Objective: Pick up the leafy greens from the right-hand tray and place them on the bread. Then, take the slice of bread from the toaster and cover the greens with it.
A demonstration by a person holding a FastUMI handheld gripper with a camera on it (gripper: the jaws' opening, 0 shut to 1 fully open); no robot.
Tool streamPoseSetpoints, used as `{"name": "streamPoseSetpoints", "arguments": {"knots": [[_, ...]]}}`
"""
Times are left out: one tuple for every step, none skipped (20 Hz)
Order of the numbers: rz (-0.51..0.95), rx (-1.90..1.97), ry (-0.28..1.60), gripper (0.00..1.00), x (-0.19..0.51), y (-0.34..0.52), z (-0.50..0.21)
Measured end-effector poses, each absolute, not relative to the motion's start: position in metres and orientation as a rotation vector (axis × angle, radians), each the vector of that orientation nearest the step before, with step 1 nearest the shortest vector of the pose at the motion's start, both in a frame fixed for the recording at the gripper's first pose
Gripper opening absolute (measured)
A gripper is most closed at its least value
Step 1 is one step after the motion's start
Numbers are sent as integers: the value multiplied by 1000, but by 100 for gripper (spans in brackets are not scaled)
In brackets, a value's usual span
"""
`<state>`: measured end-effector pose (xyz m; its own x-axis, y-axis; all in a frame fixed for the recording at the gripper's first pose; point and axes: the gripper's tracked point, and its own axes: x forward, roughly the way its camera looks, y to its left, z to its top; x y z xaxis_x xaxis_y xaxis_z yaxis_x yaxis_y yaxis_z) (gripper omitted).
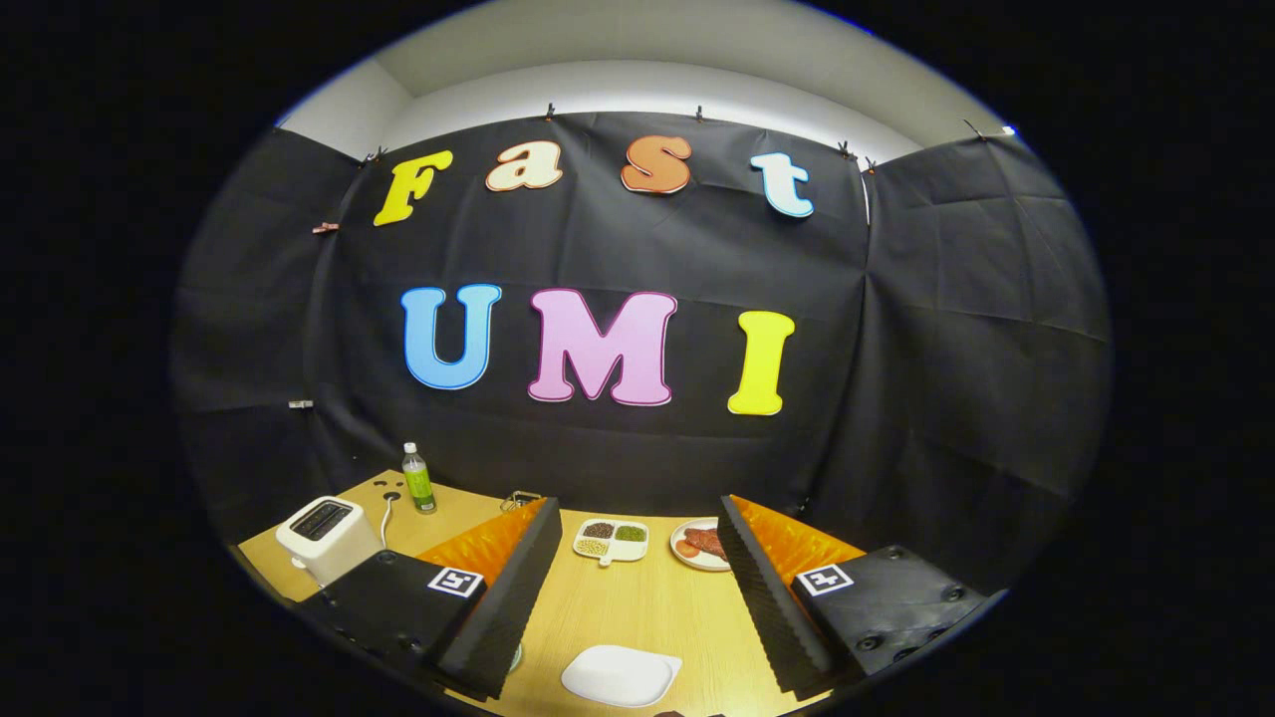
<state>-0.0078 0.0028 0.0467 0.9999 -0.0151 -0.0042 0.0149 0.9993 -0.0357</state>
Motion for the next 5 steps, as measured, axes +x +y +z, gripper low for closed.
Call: {"name": "streamPoseSetpoints", "arguments": {"knots": [[-13, -30, 8, 98, -8, 1, 44], [-10, -21, 15, 98, -7, -1, 42], [-6, -12, 19, 98, -8, -1, 40], [1, -5, 24, 98, -7, -1, 38], [8, -2, 25, 98, -8, 0, 37]]}}
